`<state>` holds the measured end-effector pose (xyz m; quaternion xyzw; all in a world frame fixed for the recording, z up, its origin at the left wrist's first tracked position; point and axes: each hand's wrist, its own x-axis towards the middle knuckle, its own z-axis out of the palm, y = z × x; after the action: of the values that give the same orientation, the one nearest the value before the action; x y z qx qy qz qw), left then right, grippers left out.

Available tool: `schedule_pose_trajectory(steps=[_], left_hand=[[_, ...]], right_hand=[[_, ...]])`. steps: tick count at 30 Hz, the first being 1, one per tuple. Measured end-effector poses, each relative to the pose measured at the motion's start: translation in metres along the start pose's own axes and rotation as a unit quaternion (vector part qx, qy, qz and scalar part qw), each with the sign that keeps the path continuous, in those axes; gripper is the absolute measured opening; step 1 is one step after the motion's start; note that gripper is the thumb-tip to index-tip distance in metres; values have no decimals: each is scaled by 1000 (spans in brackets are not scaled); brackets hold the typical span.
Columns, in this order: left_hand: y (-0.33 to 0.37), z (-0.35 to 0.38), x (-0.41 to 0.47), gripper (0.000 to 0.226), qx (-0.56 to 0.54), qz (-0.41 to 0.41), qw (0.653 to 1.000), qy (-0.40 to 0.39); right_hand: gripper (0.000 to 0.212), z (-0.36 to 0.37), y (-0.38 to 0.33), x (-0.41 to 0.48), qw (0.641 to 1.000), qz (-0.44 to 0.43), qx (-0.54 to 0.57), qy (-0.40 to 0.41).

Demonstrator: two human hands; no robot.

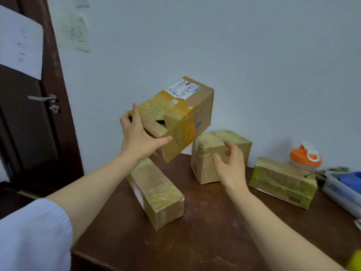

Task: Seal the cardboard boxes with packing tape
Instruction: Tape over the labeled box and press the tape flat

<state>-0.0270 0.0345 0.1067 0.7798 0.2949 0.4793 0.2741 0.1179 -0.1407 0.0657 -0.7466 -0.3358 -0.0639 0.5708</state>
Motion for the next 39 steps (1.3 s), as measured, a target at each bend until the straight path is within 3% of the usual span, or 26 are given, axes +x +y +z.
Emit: schedule_pose_trajectory(steps=[10,21,24,28,31,34,39], left_hand=[[61,19,-78,136,-26,38,985,-168],[32,67,-145,142,70,-36,960,-268],[32,75,-153,144,80,-63,951,-293],[42,79,-149,148,67,-60,941,-327],[48,75,-144,123,41,-49,946,-319],[52,74,-143,93,-27,-58,949,-308],[53,89,-138,88,23,-41,959,-280]], right_hand=[[57,-74,3,-32,961,92,176,192],[47,-70,65,-70,959,211,158,102],[51,-69,66,-72,979,170,84,71],[46,-73,61,-73,996,50,-11,68],[33,-77,55,-73,997,-40,-17,57],[20,-75,52,-71,998,-59,10,2],[12,-72,54,-71,996,-69,8,-51]])
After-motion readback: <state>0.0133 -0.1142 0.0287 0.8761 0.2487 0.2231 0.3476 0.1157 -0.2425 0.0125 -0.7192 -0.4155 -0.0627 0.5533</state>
